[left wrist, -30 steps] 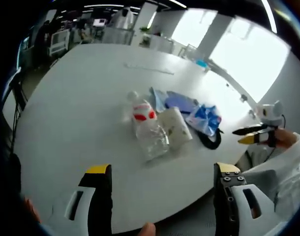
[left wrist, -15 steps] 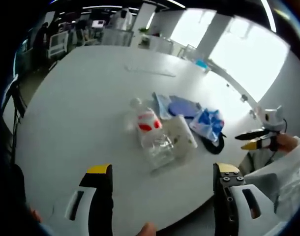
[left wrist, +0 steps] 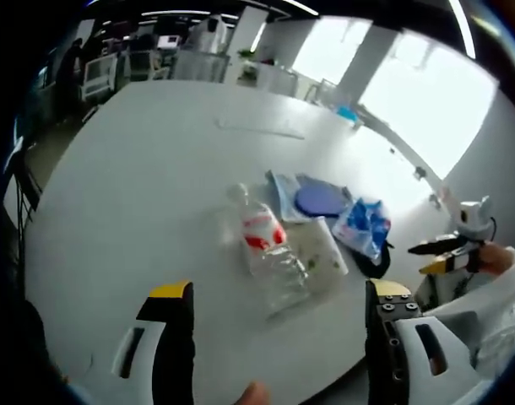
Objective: Arrange the tabletop items into an orderly group along one side of the table until the central work area is clear of visible clutter.
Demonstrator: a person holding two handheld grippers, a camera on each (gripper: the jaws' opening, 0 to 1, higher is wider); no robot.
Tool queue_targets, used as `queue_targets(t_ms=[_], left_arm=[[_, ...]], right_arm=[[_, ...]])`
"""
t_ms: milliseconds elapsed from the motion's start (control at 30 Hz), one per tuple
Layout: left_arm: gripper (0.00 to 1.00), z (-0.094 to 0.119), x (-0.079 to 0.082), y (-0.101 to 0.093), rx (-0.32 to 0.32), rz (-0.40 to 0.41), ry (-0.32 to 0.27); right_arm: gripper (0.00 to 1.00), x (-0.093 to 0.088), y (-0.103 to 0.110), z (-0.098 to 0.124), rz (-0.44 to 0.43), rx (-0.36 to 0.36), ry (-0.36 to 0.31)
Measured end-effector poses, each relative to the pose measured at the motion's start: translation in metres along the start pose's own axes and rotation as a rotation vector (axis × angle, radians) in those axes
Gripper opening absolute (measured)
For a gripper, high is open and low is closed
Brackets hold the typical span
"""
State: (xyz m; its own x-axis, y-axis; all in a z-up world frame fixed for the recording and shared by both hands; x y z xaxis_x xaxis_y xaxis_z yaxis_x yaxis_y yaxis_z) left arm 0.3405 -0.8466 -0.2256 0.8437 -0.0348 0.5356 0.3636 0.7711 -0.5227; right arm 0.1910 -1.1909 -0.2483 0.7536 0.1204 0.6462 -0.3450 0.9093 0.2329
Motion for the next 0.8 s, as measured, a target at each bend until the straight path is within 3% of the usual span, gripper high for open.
queue_targets(t_ms=[800], left_arm=[[0.76,-0.028,0.029,-0.006,0.032,0.040,-0.031]], right_arm=[[0.57,-0.001,-0.005,0.001,-0.021,-0.013,0.003]])
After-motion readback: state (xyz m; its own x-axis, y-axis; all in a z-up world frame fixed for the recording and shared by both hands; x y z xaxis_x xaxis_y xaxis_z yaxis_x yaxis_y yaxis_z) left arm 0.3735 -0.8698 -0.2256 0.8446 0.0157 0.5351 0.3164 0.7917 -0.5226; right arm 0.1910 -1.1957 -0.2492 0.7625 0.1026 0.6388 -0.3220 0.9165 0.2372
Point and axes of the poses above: the point that each gripper's makers call its tool centre point, and the gripper's own axes: z roughly backward along the fingers, y roughly to its left, x roughly out of its top, the point moved 9 cm from there along z, roughly backward along the fingers, and after that the axes turned 14 degrees about z, right-handed, at the moved point
